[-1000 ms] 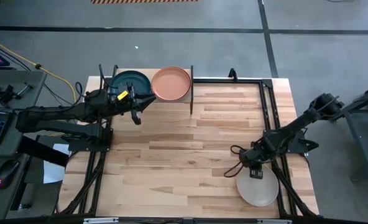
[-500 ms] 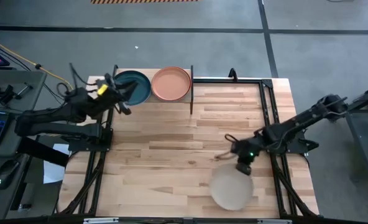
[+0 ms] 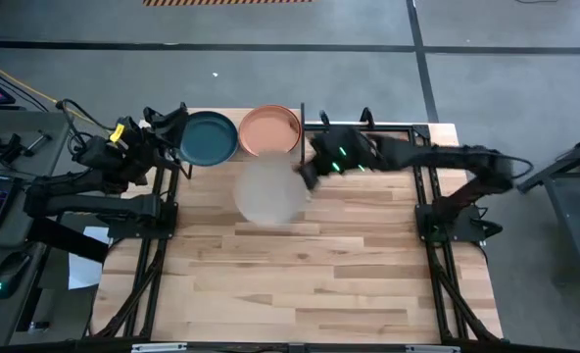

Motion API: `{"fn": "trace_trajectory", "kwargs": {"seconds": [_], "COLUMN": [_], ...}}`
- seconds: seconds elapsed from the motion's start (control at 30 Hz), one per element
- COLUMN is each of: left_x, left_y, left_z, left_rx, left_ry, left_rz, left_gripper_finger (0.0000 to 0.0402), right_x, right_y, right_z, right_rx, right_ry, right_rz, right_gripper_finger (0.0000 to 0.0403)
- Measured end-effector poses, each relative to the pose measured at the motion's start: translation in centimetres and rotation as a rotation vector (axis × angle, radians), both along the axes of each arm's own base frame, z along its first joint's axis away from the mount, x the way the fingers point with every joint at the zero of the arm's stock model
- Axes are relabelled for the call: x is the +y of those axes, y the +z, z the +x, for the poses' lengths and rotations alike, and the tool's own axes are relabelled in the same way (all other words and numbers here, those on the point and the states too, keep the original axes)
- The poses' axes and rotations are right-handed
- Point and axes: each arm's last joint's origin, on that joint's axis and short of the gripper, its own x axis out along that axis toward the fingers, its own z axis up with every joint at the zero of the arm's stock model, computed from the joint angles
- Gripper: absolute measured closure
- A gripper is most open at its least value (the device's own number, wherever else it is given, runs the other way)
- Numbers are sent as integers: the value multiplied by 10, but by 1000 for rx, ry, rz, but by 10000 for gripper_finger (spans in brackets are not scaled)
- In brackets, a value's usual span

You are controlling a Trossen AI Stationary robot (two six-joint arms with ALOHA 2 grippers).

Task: Place and stack plates onto a shelf
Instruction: Stack the white plate on top of the dark blue plate on the shelf

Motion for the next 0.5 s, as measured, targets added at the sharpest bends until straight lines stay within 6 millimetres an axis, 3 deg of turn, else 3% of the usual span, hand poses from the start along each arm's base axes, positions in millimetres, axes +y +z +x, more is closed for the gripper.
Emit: {"fn": "trace_trajectory", "kwargs": {"seconds": [0.23,0.37,0.5], "left_x": [0,0,0], "left_y": [0,0,2], "left_z": [4,5,3], "left_rx": [17,24,3], "left_ry": [-20,-9,-8], "left_rz": [17,33,36], "left_gripper_finger": [341,341,341], "right_x": [-77,-112,-135], "right_y": [33,20,-1], "right_z": [71,104,133], "right_rx": [-100,-37,-21], "right_ry": [-147,-185,-212], "right_rz": [-7,39,132], "right_gripper_finger": [403,403,403]}}
